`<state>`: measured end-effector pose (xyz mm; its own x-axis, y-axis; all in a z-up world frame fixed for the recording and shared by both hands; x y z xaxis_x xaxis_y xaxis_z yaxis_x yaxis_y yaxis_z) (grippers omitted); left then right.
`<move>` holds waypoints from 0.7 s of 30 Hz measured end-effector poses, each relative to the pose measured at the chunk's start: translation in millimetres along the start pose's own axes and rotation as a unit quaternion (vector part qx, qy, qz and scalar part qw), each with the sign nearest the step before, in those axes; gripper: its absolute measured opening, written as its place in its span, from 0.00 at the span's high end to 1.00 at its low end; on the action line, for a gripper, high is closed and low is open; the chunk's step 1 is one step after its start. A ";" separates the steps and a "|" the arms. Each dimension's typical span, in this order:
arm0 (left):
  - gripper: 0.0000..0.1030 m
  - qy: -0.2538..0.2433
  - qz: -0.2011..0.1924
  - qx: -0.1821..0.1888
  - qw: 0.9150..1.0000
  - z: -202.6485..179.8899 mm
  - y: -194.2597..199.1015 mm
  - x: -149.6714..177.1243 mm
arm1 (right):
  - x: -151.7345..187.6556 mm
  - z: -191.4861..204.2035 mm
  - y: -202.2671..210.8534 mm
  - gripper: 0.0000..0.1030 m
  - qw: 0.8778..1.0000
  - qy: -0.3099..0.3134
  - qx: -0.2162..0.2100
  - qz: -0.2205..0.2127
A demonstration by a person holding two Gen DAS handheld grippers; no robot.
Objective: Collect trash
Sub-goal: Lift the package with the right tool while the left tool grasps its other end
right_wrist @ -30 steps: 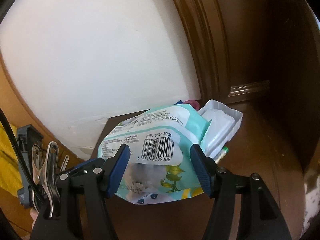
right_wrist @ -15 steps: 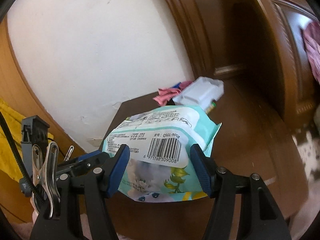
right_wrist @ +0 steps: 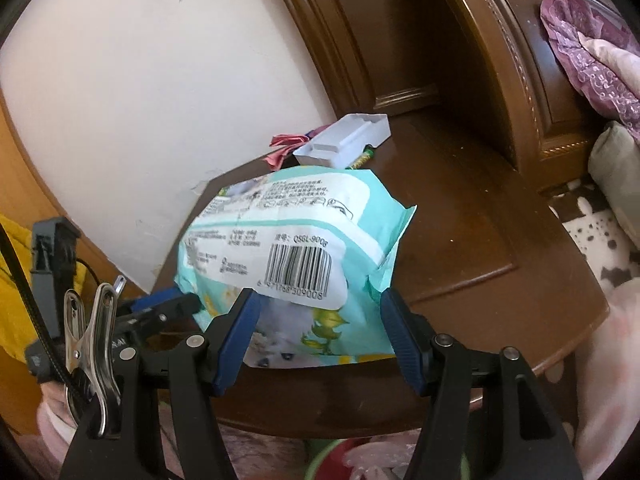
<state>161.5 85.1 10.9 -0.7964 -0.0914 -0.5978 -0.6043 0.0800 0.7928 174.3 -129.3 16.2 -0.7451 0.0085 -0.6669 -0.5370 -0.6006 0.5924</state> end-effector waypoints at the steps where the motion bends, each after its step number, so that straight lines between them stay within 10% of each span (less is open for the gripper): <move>1: 0.36 -0.001 -0.002 -0.003 1.000 -0.5 -0.3 0.1 | 0.8 0.5 0.0 0.37 1.000 0.004 0.002 -0.002; 12: 0.10 -0.019 -0.006 -0.025 1.000 -9.5 -3.5 3.9 | 11.8 -0.4 3.8 0.37 0.999 0.022 0.007 -0.025; 21: 0.20 -0.033 -0.016 -0.014 0.999 -11.1 12.1 1.4 | 8.1 -2.6 10.5 0.27 0.999 0.015 0.010 -0.037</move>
<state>153.4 75.0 21.0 -0.7766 -0.0276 -0.6294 -0.6299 0.0497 0.7751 163.6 -137.6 15.8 -0.6909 0.0286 -0.7224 -0.5982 -0.5838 0.5490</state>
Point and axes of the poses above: each gripper's, at about its wrist camera, not at the fingertips, and y roughly against the way its jaws point, z to its left, x to its underside, the point moved 1 cm from there along -y, roughly the way its jaws point, and after that the axes turned 9 degrees about -x, right-handed, at the moved point
